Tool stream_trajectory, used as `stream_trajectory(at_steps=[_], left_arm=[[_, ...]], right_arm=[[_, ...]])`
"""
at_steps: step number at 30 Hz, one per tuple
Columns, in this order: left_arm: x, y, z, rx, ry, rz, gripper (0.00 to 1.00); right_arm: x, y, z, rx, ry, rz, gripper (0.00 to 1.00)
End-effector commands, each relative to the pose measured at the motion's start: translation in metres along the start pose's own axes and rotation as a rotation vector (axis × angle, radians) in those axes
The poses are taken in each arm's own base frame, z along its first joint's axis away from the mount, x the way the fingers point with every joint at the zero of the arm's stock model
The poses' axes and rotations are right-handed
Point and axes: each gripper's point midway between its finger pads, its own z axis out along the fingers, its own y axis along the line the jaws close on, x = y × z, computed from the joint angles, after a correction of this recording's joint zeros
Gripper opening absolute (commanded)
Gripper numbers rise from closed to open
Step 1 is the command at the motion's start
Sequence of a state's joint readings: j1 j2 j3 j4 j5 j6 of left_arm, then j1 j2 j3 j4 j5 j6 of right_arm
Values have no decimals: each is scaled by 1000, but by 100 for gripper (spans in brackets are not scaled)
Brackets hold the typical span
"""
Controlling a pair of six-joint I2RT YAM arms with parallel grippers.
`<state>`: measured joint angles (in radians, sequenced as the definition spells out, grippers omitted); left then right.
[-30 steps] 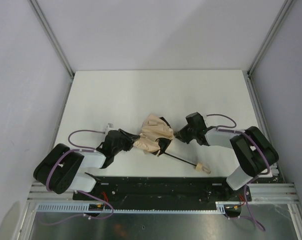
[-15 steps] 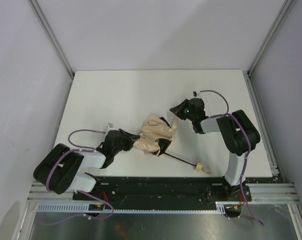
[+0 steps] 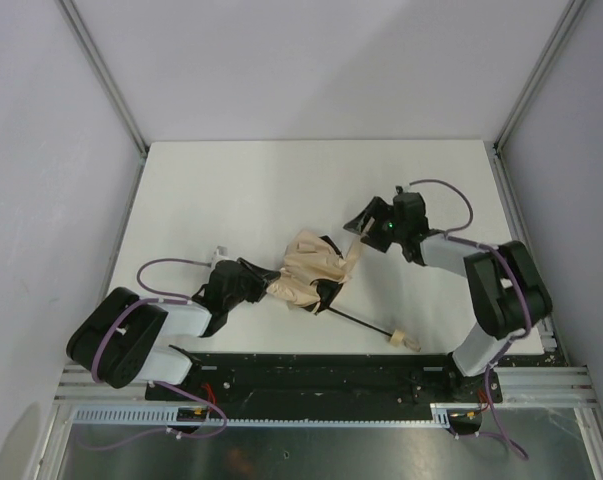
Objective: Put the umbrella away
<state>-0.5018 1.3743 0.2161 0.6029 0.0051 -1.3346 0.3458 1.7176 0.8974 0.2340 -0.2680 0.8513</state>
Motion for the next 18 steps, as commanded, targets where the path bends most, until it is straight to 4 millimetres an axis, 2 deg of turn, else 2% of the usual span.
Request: stream_trajectory(at_steps=[1, 6, 11, 16, 18], left_arm=[[1, 8, 0, -28, 2, 91, 0], [2, 14, -1, -43, -1, 88, 0], [1, 14, -2, -40, -7, 90, 0], [1, 14, -1, -42, -6, 95, 0], [1, 14, 0, -44, -3, 96, 0]], right_arm=[[50, -19, -43, 4, 128, 78, 76], [80, -32, -52, -34, 114, 233, 76], [106, -42, -40, -89, 130, 346, 69], [106, -45, -10, -150, 123, 381, 47], [96, -46, -4, -184, 90, 376, 32]])
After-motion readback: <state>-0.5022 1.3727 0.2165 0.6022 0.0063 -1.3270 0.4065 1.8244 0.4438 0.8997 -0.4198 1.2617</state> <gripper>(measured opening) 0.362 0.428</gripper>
